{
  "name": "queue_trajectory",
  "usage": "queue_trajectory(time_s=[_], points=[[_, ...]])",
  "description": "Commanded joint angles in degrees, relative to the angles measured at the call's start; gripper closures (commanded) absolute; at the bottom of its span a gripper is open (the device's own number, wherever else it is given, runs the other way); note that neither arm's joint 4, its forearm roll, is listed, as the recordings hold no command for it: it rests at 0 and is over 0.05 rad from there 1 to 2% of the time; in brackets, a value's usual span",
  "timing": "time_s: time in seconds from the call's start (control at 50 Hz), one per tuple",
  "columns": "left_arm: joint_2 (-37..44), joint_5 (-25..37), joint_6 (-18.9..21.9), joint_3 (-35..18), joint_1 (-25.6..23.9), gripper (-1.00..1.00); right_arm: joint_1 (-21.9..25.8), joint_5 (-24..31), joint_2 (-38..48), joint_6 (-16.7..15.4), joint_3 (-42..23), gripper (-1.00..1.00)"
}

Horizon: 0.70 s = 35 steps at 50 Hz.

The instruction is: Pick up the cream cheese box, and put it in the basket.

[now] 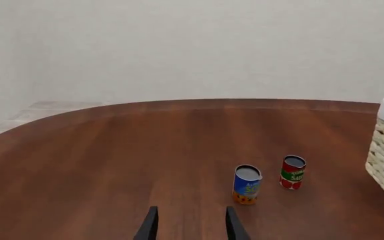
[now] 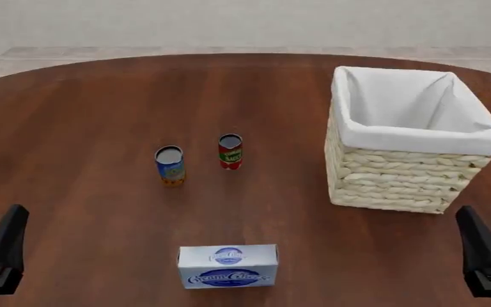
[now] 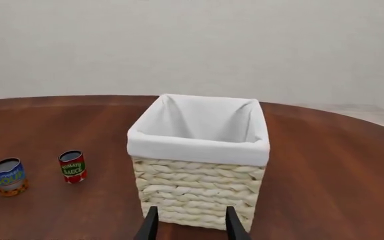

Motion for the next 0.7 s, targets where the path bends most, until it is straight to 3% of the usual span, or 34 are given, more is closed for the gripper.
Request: queue_trajectory(time_s=[0.02, 0.46, 0.7], points=[[0.2, 0.0, -0.1, 0.0, -0.1, -1.0, 2.5, 0.0, 0.7, 0.1, -1.0, -1.0], [0.1, 0.1, -0.4, 0.0, -0.2, -1.0, 9.0, -5.1, 9.6, -0.2, -3.2, -1.0], [-0.2, 0.0, -0.5, -0.1, 0.0, -1.0, 14.1, -8.2, 15.6, -2.3, -4.9, -1.0]])
